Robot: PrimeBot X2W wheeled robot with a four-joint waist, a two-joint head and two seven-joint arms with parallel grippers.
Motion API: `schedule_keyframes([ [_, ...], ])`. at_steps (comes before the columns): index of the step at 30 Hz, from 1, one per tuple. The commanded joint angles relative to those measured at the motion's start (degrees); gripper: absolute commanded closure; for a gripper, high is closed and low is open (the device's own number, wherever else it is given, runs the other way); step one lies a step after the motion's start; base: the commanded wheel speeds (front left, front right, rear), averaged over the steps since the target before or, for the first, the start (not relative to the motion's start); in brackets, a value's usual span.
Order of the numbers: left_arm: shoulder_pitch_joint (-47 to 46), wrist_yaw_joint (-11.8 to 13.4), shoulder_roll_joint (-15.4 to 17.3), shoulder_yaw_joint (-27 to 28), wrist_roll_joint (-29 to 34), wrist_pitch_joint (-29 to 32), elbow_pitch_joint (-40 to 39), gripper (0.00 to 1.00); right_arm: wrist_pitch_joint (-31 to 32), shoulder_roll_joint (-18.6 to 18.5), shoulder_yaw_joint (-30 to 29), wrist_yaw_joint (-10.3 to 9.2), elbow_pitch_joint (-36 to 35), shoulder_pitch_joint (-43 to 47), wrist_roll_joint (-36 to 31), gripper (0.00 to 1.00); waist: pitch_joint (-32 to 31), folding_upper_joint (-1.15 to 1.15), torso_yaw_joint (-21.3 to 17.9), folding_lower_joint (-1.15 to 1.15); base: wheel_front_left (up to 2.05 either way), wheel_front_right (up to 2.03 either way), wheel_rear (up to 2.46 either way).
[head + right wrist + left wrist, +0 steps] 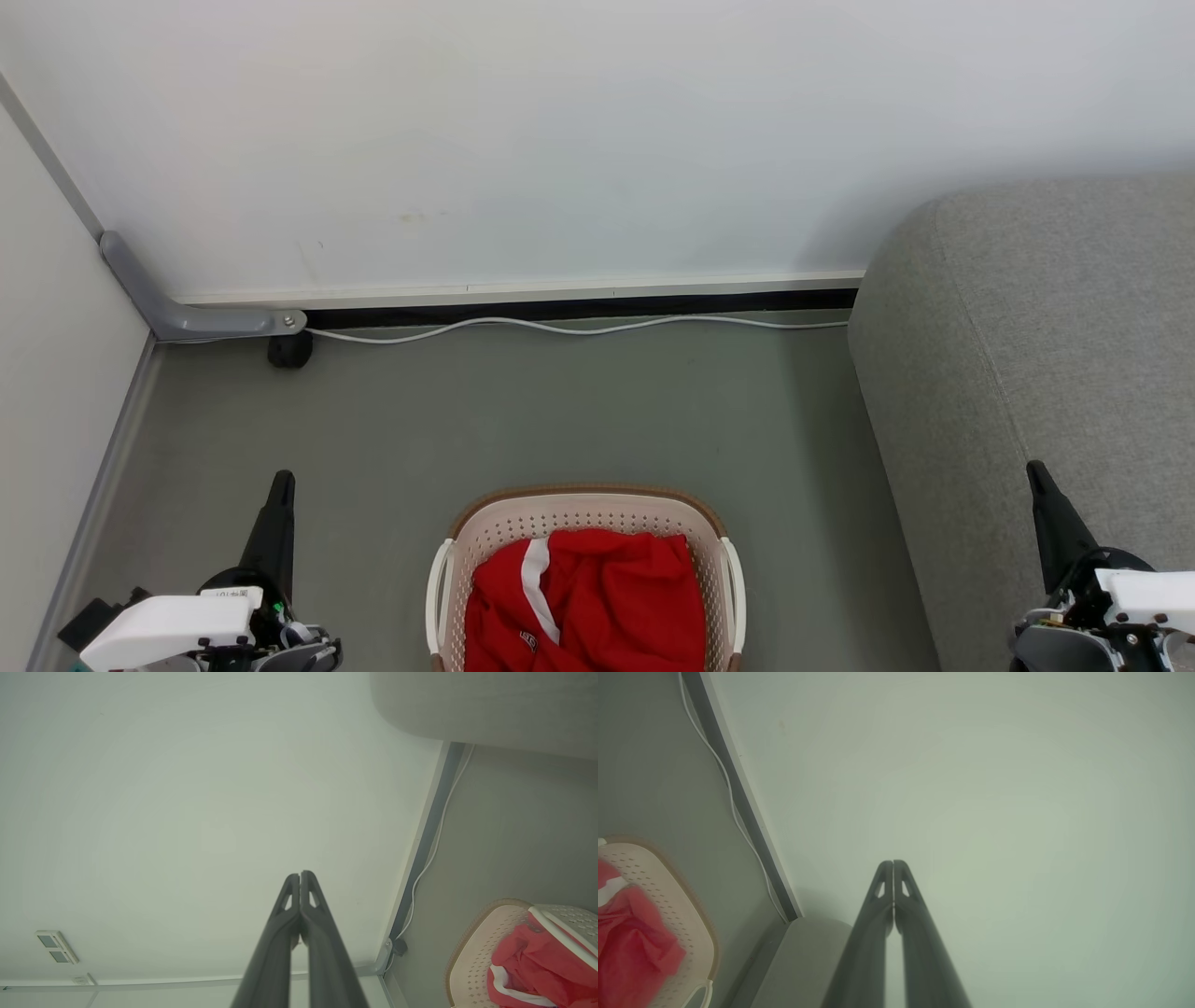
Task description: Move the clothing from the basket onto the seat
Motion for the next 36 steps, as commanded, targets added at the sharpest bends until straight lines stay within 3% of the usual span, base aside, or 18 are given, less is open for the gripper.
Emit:
schedule_keyframes([
  [1, -3.3, -0.5, 1.0, 1.9, -0.3, 0.4, -1.6, 1.00, 0.4, -0.6, 1.0, 0.09, -1.7, -2.1, 0.7, 1.00, 0.0, 0.00, 0.0, 0.00, 0.00, 0.00, 0.00],
  [36, -3.3, -0.5, 1.0, 1.9, -0.3, 0.4, -1.6, 1.00, 0.4, -0.6, 1.0, 0.09, -1.7, -2.1, 0.7, 1.00, 0.0, 0.00, 0.0, 0.00, 0.00, 0.00, 0.00],
])
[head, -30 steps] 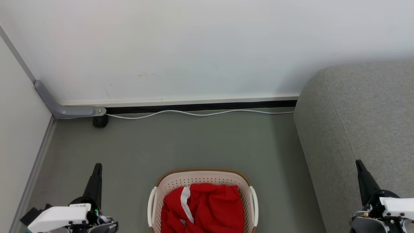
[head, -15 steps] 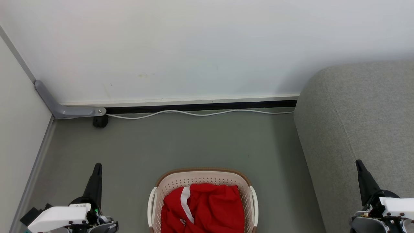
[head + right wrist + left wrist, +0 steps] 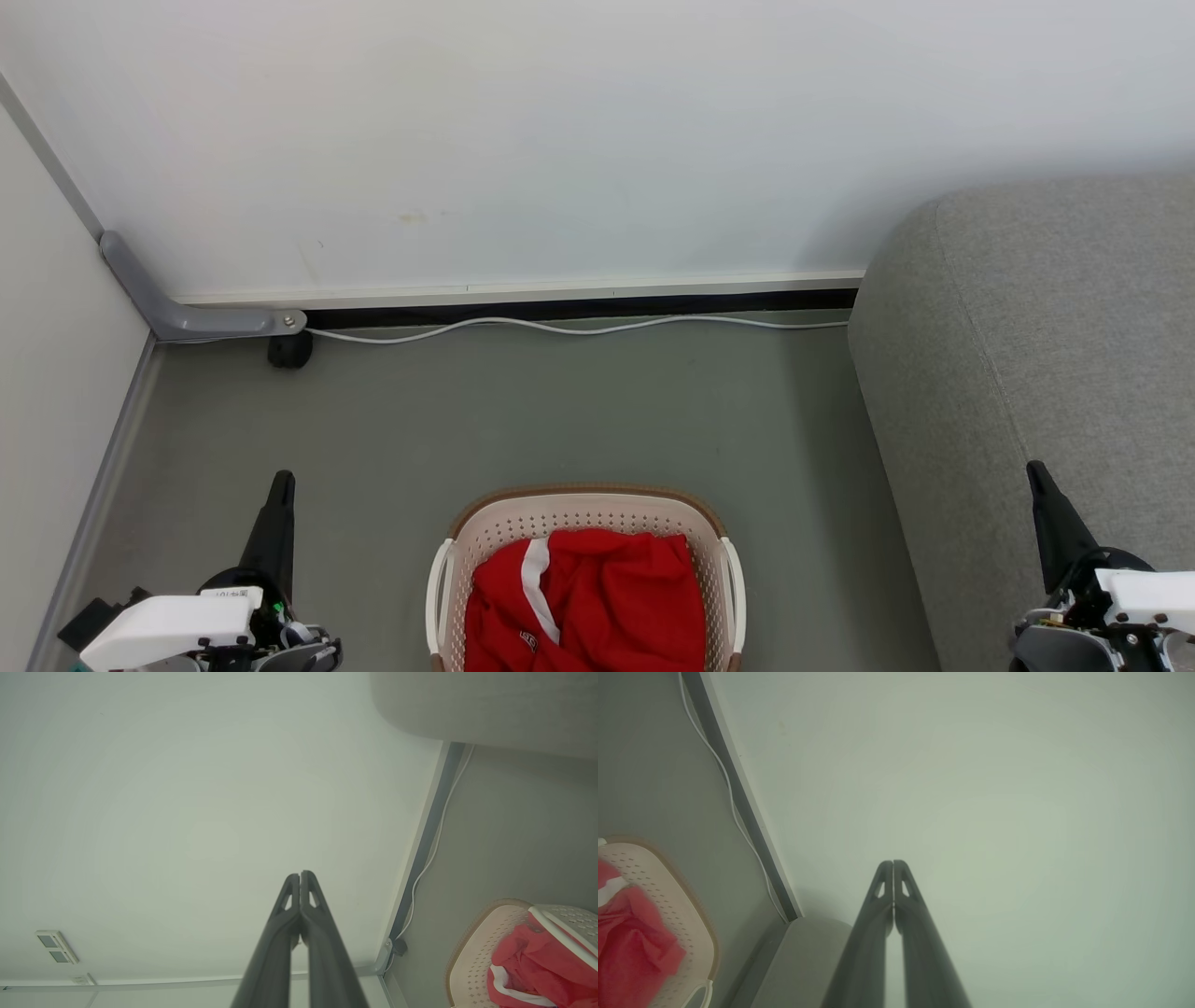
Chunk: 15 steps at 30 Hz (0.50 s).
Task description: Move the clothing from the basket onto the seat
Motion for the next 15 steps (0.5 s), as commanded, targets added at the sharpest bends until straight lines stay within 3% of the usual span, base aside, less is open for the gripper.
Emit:
schedule_keyframes([
  [1, -3.3, -0.5, 1.0, 1.9, -0.3, 0.4, -1.6, 1.00, 0.4, -0.6, 1.0, 0.09, -1.7, -2.1, 0.7, 1.00, 0.0, 0.00, 0.0, 0.00, 0.00, 0.00, 0.00],
  [15, -3.3, -0.5, 1.0, 1.9, -0.3, 0.4, -1.6, 1.00, 0.4, -0.6, 1.0, 0.09, -1.7, -2.1, 0.7, 1.00, 0.0, 0.00, 0.0, 0.00, 0.00, 0.00, 0.00],
])
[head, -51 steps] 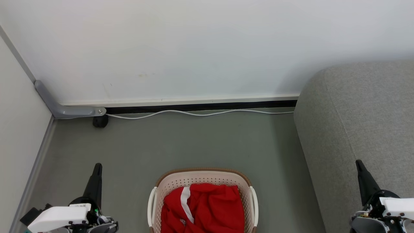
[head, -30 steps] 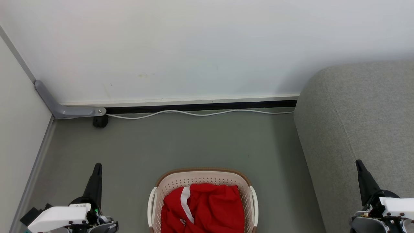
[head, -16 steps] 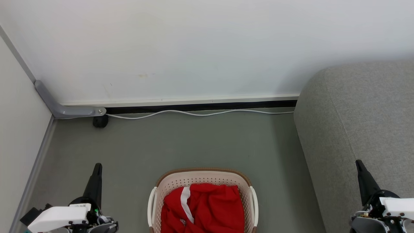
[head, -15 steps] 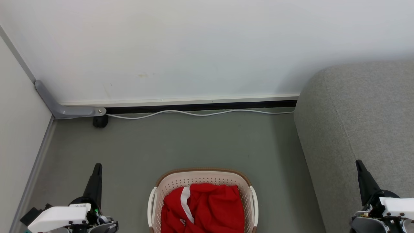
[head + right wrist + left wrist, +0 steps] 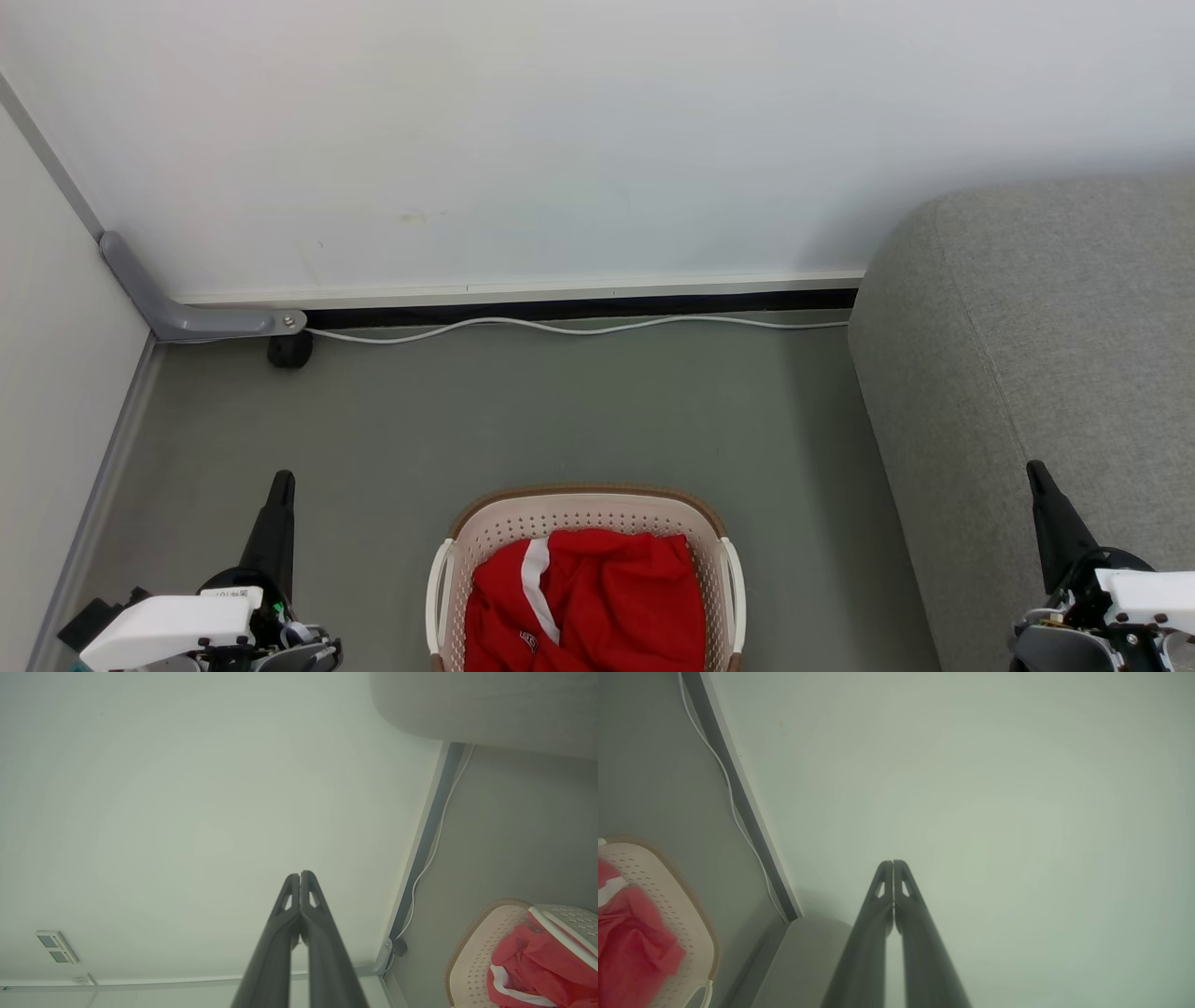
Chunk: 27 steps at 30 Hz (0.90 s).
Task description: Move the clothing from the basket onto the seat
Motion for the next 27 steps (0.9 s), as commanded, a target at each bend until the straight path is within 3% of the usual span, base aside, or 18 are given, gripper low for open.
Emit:
schedule_keyframes([
  [1, -3.3, -0.5, 1.0, 1.9, -0.3, 0.4, -1.6, 1.00, 0.4, -0.6, 1.0, 0.09, -1.7, -2.1, 0.7, 1.00, 0.0, 0.00, 0.0, 0.00, 0.00, 0.00, 0.00],
  [27, -3.3, -0.5, 1.0, 1.9, -0.3, 0.4, -1.6, 1.00, 0.4, -0.6, 1.0, 0.09, -1.7, -2.1, 0.7, 1.00, 0.0, 0.00, 0.0, 0.00, 0.00, 0.00, 0.00],
])
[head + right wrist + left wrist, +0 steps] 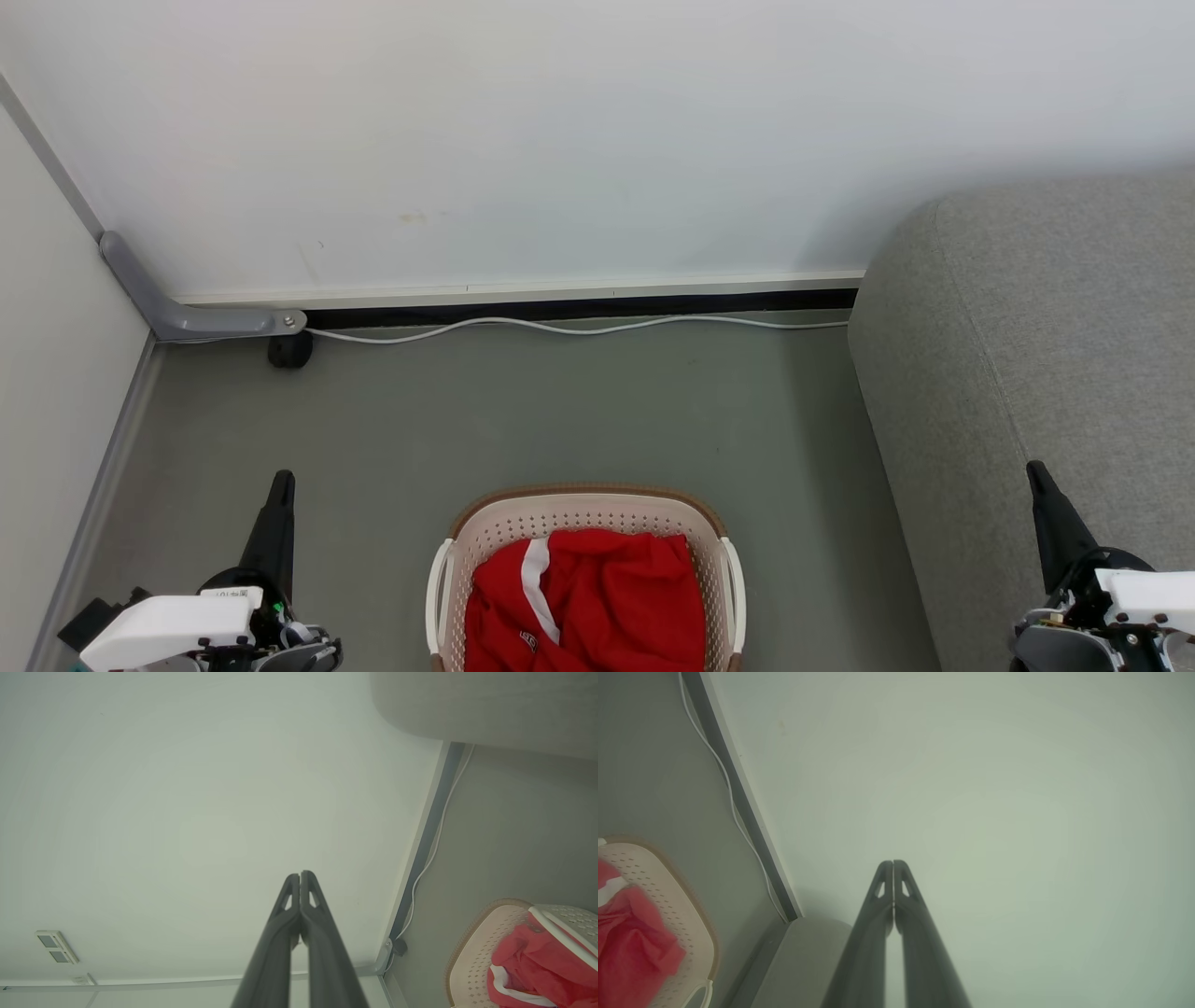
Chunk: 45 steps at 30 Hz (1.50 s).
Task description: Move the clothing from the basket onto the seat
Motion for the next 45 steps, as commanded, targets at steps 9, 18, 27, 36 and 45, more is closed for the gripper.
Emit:
schedule_keyframes([
  [9, -3.3, -0.5, 1.0, 1.9, -0.3, 0.4, -1.6, 1.00, 0.4, -0.6, 1.0, 0.09, -1.7, -2.1, 0.7, 1.00, 0.0, 0.00, 0.0, 0.00, 0.00, 0.00, 0.00],
  [18, -3.3, -0.5, 1.0, 1.9, -0.3, 0.4, -1.6, 1.00, 0.4, -0.6, 1.0, 0.09, -1.7, -2.1, 0.7, 1.00, 0.0, 0.00, 0.0, 0.00, 0.00, 0.00, 0.00],
  [27, -3.3, -0.5, 1.0, 1.9, -0.3, 0.4, -1.6, 1.00, 0.4, -0.6, 1.0, 0.09, -1.7, -2.1, 0.7, 1.00, 0.0, 0.00, 0.0, 0.00, 0.00, 0.00, 0.00],
  [36, 0.4, 0.0, -0.3, -0.1, 0.0, 0.0, 0.9, 0.00, 0.0, 0.2, 0.2, 0.00, 0.8, 0.4, -0.1, 0.00, 0.0, 0.00, 0.0, 0.00, 0.00, 0.00, 0.00],
  [45, 0.3, 0.0, -0.9, -0.3, 0.4, -1.0, 2.7, 0.00, -0.6, 0.4, 0.8, -0.01, 2.2, 0.2, -0.5, 0.00, 0.0, 0.00, 0.0, 0.13, 0.00, 0.00, 0.00],
])
